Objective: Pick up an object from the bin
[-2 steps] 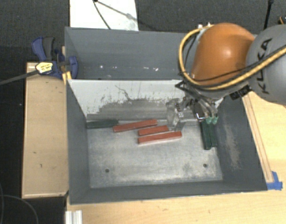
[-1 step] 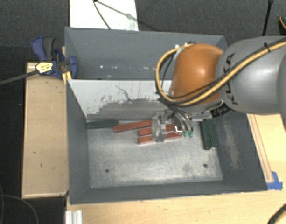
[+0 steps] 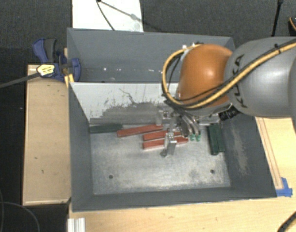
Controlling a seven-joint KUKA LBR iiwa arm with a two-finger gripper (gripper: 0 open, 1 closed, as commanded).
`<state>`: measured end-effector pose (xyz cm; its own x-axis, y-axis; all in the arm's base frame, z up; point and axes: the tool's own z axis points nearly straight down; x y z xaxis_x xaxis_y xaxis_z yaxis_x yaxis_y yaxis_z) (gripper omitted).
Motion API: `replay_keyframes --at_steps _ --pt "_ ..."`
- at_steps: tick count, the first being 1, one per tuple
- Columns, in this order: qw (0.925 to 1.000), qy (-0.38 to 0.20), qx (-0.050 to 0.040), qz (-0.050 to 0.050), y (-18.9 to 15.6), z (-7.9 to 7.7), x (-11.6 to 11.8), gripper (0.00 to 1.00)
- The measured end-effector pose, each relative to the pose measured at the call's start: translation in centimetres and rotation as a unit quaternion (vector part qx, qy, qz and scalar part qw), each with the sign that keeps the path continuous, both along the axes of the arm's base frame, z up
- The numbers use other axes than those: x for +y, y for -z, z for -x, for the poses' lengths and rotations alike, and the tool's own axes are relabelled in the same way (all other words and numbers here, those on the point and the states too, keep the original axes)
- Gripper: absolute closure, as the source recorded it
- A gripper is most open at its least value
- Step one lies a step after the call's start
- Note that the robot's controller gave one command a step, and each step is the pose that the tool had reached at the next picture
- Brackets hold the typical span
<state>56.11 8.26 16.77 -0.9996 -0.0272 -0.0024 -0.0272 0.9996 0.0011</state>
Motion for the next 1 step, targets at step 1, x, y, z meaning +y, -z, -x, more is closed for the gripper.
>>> replay_keyframes --at_steps 1 --pt "1.0000 -0.004 0.0022 0.001 10.13 -1.00 -2.11 0.00"
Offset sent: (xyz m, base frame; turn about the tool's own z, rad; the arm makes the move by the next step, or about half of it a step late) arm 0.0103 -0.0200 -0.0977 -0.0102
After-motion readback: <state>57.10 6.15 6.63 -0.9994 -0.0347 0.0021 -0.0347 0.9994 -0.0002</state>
